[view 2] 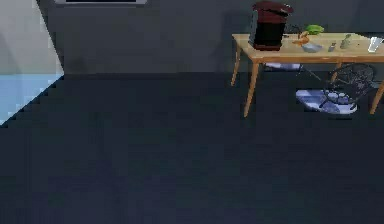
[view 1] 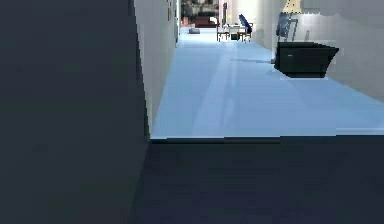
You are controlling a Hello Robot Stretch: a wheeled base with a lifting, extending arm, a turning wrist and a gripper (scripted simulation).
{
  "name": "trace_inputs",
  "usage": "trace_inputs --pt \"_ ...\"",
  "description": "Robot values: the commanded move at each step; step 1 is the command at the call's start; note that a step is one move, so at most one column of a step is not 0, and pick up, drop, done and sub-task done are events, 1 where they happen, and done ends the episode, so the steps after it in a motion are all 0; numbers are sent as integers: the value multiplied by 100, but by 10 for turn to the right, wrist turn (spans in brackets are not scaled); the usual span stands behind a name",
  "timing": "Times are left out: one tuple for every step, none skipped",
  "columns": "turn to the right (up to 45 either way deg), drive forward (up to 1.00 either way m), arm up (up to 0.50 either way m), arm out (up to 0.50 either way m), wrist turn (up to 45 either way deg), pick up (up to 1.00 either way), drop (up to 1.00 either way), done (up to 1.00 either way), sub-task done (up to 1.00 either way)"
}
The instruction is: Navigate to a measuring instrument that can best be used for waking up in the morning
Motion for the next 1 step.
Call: trace_inputs --pt "0 100 0 0 0 0 0 0 0"
